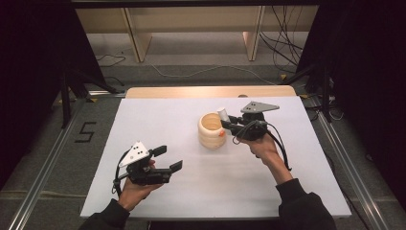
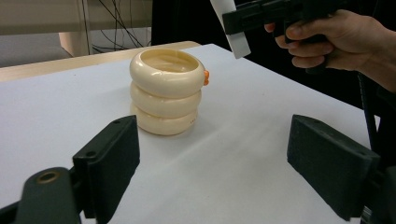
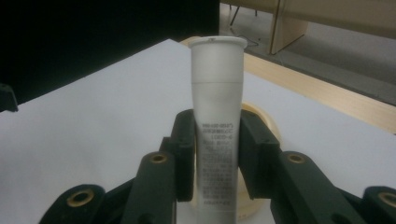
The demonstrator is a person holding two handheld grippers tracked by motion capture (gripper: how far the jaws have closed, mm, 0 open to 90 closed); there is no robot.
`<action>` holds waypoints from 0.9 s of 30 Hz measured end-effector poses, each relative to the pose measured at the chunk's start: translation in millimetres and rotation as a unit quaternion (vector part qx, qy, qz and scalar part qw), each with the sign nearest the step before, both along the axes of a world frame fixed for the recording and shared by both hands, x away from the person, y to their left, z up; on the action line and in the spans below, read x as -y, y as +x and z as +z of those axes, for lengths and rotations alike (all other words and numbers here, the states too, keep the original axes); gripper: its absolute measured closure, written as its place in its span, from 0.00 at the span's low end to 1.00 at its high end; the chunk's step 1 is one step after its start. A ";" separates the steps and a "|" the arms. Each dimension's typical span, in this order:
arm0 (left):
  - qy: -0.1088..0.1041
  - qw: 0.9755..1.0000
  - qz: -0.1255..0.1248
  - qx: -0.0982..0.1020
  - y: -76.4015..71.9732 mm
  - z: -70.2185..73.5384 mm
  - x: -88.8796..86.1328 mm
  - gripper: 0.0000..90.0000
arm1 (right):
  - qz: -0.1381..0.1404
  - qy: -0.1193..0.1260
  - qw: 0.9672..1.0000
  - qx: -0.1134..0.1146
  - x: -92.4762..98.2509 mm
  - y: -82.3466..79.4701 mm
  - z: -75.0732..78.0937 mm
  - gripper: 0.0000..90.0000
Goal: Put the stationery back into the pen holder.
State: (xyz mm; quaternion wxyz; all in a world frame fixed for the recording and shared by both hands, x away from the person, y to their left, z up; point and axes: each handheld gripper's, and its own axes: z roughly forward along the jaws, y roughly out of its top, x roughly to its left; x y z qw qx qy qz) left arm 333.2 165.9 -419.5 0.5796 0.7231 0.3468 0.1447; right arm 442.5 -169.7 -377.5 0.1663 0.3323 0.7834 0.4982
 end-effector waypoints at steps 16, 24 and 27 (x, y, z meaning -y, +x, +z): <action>0.000 1.000 0.000 0.000 0.1 0.0 -0.1 0.18 | -0.004 0.001 1.000 0.009 -18.2 17.7 5.5 0.78; -0.003 1.000 0.001 0.000 0.1 -0.1 0.0 0.18 | -0.011 0.002 1.000 0.004 -23.6 25.9 4.8 0.78; 0.000 1.000 0.000 0.000 0.1 0.0 -0.3 0.18 | -0.010 0.005 1.000 0.002 -24.9 29.1 3.6 0.78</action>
